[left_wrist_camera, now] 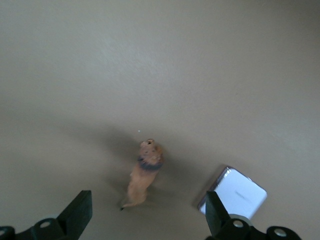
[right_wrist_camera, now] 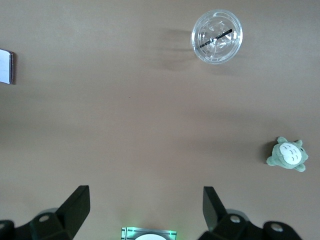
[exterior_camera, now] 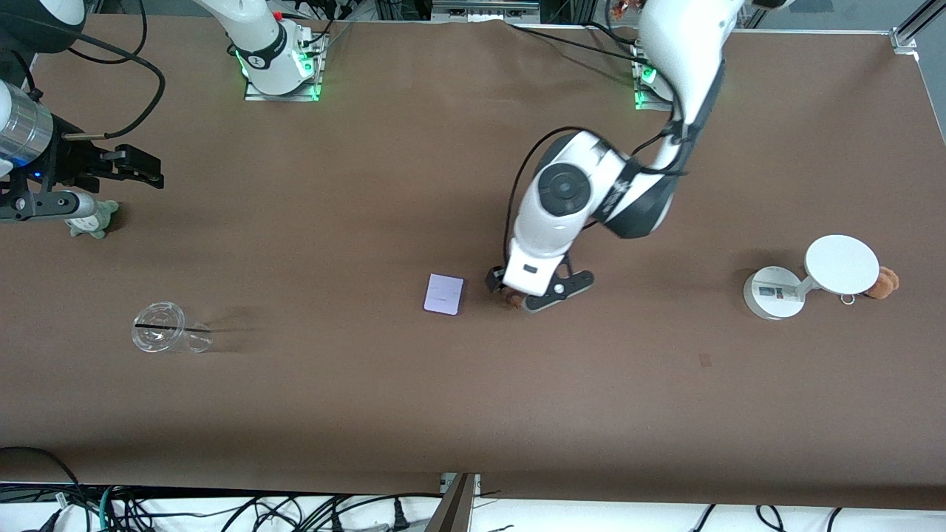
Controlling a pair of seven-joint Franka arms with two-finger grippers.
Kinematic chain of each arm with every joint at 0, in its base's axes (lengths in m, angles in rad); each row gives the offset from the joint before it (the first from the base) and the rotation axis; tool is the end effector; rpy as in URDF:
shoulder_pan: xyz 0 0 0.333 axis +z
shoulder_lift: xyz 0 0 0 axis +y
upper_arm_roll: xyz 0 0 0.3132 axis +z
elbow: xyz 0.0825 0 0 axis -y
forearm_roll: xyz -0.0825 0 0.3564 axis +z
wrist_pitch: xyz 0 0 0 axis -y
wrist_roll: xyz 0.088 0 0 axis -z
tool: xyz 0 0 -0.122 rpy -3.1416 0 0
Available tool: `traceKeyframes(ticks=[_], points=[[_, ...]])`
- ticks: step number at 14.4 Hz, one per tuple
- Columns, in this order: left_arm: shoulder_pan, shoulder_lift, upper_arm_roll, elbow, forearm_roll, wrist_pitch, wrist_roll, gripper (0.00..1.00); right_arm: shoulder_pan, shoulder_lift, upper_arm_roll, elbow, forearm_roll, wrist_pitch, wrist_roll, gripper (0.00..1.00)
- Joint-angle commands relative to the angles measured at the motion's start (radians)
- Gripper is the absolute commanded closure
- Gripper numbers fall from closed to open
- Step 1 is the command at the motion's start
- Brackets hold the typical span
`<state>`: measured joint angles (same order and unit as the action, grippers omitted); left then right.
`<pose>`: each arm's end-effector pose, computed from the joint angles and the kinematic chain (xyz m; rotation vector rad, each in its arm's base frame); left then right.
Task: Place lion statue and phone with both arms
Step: 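Lower the left gripper and close it on the lion figurine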
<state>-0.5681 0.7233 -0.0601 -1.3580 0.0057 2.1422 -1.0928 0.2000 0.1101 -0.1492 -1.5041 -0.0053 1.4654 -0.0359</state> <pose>0.5846 -0.4128 0.2953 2.9847 0.7271 0.0222 0.5438 0.0313 0.5691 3.1075 0.1340 -0.2297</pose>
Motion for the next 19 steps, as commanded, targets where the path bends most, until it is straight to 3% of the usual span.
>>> traceKeyframes(ticks=[1,7,8,11,13,15,19], points=[[-0.018,0.105,0.017,0.100,0.062,-0.016,-0.038,0.00,-0.002,0.003,0.002,0.015,-0.008,-0.007,0.016,0.00],[-0.033,0.166,0.019,0.097,0.135,0.027,-0.104,0.00,0.001,0.043,0.004,0.035,-0.009,0.000,0.011,0.00],[-0.035,0.168,0.019,0.097,0.135,0.027,-0.107,0.09,-0.001,0.062,0.004,0.035,-0.002,0.000,0.011,0.00],[-0.041,0.169,0.019,0.093,0.137,0.025,-0.124,0.55,-0.001,0.077,0.003,0.033,0.005,0.015,0.016,0.00],[-0.041,0.169,0.019,0.091,0.148,0.024,-0.124,0.74,-0.007,0.120,0.002,0.033,0.022,0.024,0.016,0.00],[-0.039,0.168,0.020,0.091,0.149,0.019,-0.122,0.82,-0.004,0.123,0.000,0.033,0.036,0.024,0.016,0.00],[-0.023,0.143,0.057,0.092,0.194,-0.039,-0.089,0.82,0.016,0.134,0.013,0.033,0.042,0.045,0.033,0.00]])
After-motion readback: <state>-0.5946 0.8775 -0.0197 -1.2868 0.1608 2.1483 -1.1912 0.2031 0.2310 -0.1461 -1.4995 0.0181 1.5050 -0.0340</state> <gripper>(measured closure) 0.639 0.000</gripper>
